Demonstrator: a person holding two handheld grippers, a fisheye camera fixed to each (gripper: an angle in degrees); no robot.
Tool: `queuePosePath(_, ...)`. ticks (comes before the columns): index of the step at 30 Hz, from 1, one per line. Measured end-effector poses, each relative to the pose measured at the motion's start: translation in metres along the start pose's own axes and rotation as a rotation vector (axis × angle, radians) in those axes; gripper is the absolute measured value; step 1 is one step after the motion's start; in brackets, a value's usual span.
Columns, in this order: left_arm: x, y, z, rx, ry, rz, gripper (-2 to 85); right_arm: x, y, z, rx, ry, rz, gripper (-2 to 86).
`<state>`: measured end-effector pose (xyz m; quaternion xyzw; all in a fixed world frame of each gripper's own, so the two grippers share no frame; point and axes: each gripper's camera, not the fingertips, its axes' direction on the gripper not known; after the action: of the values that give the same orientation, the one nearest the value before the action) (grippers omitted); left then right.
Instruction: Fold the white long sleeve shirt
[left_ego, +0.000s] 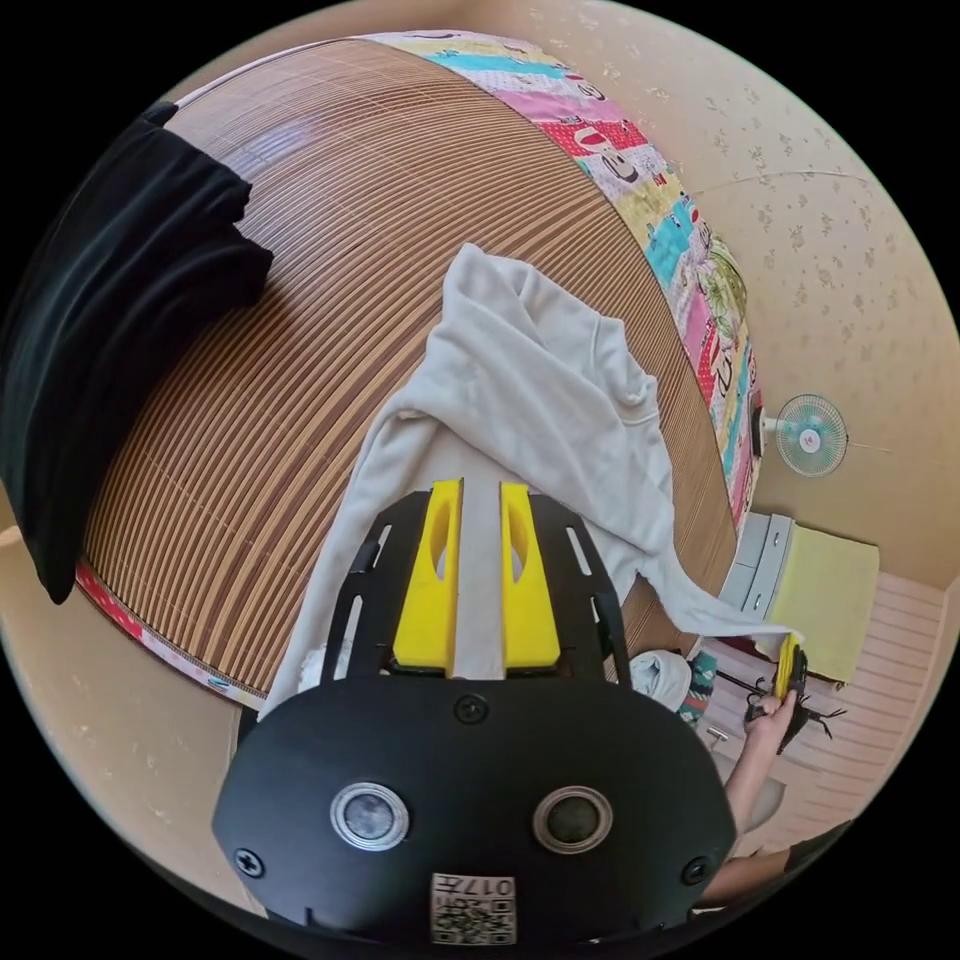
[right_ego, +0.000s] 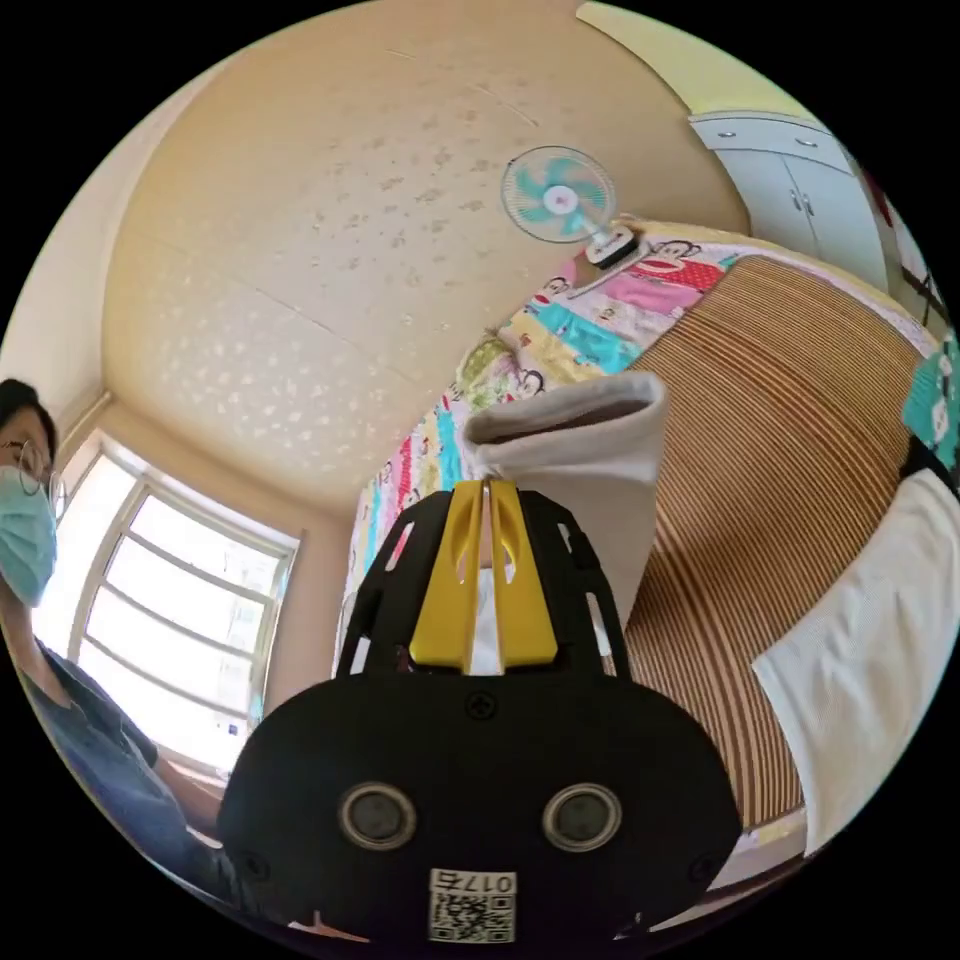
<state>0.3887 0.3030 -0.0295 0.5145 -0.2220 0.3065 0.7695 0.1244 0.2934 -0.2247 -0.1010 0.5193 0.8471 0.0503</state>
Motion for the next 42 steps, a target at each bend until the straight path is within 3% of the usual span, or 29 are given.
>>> queuePosePath(4,-0.027,0.021,0.005,-0.008,0.01,-0.068,6.6,-0.103,0.023,0.135,-0.305,-0.472,-0.322,0.7)
queuePosePath(6,-0.041,0.034,0.007,-0.002,0.017,-0.097,6.6,-0.129,0.058,0.203,-0.468,-0.561,-0.353,0.6)
queuePosePath(8,-0.058,0.053,0.008,0.001,0.006,-0.123,6.6,-0.143,0.109,0.274,-0.645,-0.529,-0.377,0.5)
queuePosePath(10,-0.072,0.067,0.007,0.006,0.0,-0.148,6.7,-0.146,0.188,0.356,-0.986,-0.581,-0.355,0.5)
queuePosePath(13,-0.092,0.088,0.0,0.028,0.006,-0.186,6.8,-0.145,0.255,0.368,-1.18,-0.607,-0.343,0.4)
queuePosePath(17,-0.073,0.084,-0.002,0.038,0.004,0.019,7.5,-0.114,0.286,0.32,-1.223,-0.402,-0.354,0.5)
queuePosePath(22,-0.006,0.019,0.015,0.088,0.05,0.306,8.9,-0.012,0.3,0.217,-1.179,-0.265,-0.024,0.5)
queuePosePath(27,0.041,-0.07,0.048,0.15,-0.03,0.375,10.6,0.025,0.307,0.137,-1.08,-0.108,0.136,0.5)
queuePosePath(31,0.058,-0.114,0.111,-0.045,-0.107,0.415,9.4,0.023,0.319,0.108,-0.99,-0.088,0.24,0.5)
queuePosePath(34,0.066,-0.103,0.104,-0.024,-0.156,0.434,6.4,0.02,0.327,0.102,-0.934,-0.111,0.309,0.5)
queuePosePath(38,0.077,-0.056,0.023,0.04,0.135,0.547,5.6,0.016,0.327,0.099,-0.893,-0.092,0.348,0.5)
queuePosePath(42,0.043,-0.023,-0.006,0.052,0.071,0.47,6.1,0.015,0.318,0.101,-0.87,-0.018,0.349,0.9)
